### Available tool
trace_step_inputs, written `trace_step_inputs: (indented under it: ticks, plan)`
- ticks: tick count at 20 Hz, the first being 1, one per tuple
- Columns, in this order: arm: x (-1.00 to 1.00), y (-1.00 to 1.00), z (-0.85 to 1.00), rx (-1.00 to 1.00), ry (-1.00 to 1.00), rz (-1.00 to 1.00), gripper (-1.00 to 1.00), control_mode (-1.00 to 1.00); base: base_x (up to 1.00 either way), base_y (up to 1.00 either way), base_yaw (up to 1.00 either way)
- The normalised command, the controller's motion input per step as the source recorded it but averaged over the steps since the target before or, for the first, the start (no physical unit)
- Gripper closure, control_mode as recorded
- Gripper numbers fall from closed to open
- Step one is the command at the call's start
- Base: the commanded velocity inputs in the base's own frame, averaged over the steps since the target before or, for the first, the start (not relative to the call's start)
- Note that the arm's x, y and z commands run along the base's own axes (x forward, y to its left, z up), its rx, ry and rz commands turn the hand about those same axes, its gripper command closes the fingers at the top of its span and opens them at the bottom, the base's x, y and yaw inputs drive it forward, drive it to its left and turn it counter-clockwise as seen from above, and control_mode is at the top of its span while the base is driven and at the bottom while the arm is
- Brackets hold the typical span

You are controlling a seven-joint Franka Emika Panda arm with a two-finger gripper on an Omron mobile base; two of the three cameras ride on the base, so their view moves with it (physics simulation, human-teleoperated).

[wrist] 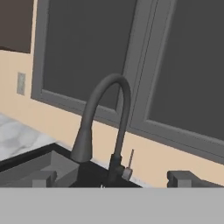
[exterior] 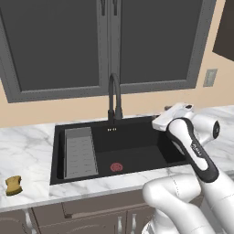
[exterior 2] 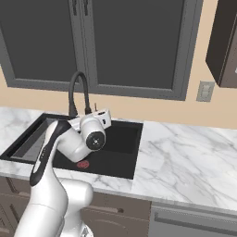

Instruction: Soak the sponge with water for a few seconds and then drop it inside the sink.

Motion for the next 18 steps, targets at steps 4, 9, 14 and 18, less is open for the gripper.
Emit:
trace_step_inputs:
  ticks: [4, 9, 14, 18]
  plan:
    - [0.00, 0.00, -0.13, 0.17, 0.04, -0.01, -1.00, -1.00, 0.00, 0.00, 0.00]
    - [0.00, 0.04, -0.02, 0.21, 0.05, 0.00, -1.00, -1.00, 0.00, 0.00, 0.00]
    - [0.07, 0.00, -0.03, 0.20, 0.03, 0.00, -1.00, -1.00, 0.00, 0.00, 0.00]
    - [0.27, 0.00, -0.13, 0.10, 0.07, 0.00, -1.00, -1.00, 0.00, 0.00, 0.00]
